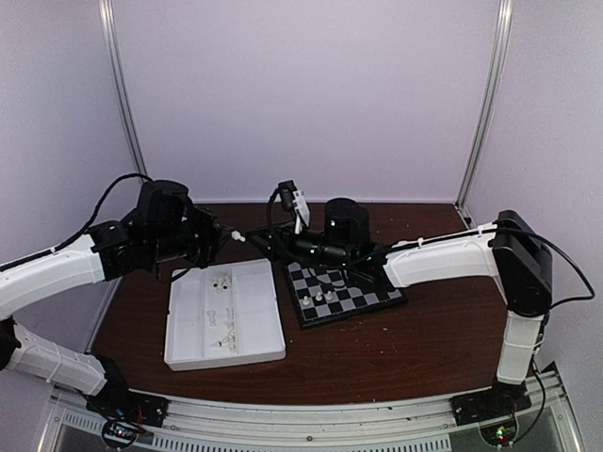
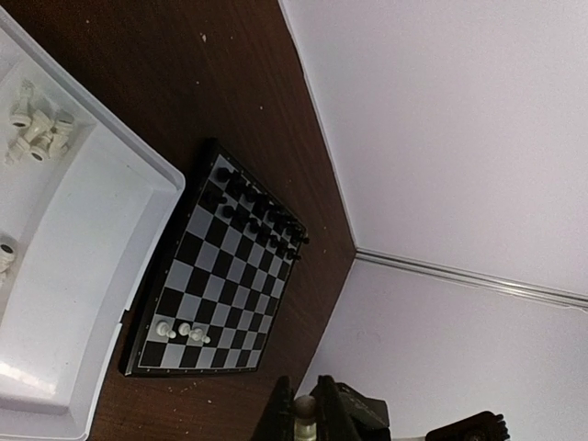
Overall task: Set up the chess pieces on the board
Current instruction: Pick up the chess piece from the storage box.
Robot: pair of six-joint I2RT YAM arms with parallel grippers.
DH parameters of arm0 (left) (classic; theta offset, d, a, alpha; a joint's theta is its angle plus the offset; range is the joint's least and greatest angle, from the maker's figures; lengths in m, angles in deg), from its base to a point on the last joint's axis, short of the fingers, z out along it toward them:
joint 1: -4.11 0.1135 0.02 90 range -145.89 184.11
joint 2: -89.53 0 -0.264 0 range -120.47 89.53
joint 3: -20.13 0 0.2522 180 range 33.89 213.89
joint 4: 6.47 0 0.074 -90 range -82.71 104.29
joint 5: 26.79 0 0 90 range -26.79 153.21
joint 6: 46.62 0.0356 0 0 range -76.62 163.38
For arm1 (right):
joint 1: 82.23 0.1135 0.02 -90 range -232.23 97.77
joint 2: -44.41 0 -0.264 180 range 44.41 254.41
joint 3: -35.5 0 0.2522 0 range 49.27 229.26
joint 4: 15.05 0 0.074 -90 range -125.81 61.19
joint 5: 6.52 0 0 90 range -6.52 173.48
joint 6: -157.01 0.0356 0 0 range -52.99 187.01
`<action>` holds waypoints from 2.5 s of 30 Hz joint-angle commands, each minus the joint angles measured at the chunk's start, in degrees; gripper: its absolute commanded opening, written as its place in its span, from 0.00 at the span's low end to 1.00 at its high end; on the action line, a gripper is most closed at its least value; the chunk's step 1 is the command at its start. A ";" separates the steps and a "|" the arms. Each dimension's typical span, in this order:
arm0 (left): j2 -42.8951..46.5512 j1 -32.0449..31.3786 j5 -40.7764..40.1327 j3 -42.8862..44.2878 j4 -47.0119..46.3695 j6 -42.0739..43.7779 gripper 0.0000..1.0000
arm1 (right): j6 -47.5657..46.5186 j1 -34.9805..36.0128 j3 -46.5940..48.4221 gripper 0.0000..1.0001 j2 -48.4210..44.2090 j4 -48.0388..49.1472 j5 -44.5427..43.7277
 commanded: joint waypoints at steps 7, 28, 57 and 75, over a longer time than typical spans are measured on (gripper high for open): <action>-0.72 0.83 0.67 -0.71 -3.03 -1.47 0.03 | -0.50 1.06 1.39 0.42 1.40 1.32 1.91; -0.86 1.28 1.78 -2.45 -4.27 -2.94 0.03 | -0.33 1.34 4.23 0.41 3.85 0.20 2.81; -0.92 1.63 2.35 -2.81 -5.34 -3.03 0.02 | -0.21 1.36 4.17 0.31 4.83 -0.06 3.37; -1.19 1.71 2.52 -3.20 -5.77 -3.13 0.02 | -0.11 1.29 3.47 0.08 4.30 0.51 3.19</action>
